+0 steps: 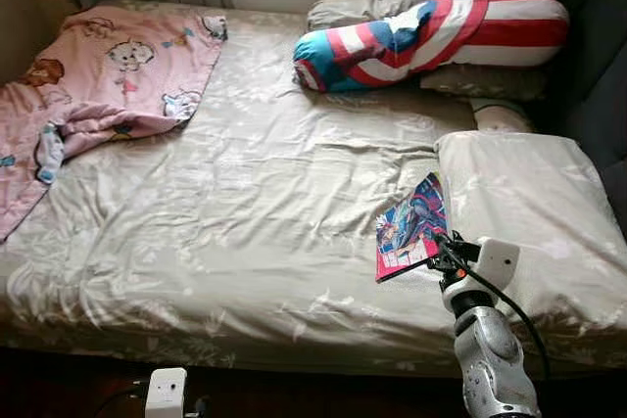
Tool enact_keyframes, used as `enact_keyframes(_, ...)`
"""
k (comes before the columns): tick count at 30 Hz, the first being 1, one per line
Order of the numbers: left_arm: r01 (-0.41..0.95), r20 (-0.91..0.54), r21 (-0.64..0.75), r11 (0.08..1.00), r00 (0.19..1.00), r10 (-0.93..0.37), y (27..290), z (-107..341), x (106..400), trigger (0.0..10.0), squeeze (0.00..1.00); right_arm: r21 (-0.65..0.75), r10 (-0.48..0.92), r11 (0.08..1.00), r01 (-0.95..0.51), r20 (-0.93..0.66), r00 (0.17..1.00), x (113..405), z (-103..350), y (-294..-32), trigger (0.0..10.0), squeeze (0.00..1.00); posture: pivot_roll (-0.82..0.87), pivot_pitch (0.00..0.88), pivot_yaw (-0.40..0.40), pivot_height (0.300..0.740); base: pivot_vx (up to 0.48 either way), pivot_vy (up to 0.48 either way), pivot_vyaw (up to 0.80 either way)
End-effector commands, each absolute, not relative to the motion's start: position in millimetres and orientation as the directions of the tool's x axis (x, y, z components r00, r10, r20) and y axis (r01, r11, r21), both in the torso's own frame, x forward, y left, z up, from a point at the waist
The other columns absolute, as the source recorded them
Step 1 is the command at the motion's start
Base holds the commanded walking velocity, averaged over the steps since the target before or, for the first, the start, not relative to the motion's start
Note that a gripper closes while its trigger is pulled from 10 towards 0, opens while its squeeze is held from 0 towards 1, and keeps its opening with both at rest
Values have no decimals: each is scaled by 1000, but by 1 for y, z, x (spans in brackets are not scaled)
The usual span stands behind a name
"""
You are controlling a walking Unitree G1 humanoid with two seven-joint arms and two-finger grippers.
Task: Clean up the room
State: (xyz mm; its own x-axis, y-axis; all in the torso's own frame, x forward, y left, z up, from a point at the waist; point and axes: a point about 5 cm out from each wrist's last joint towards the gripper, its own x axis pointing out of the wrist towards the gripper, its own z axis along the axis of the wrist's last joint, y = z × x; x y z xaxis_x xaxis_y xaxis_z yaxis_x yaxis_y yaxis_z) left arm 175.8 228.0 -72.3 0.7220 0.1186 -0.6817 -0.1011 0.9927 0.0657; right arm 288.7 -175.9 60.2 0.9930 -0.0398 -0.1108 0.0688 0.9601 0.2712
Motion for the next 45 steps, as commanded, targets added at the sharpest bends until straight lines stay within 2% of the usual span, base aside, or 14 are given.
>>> enact_keyframes(1,-102,-692,64,993,712,118,228,-75,170,10000,0,270,-66,960,76,-47,997,292,72,-182,10000,0,36,209,-65,718,0,0,0)
enact_keyframes(45,-114,-701,57,992,703,121,225,-77,168,10000,0,267,-61,962,62,-11,998,295,80,-183,10000,0,33,225,-85,718,0,0,0)
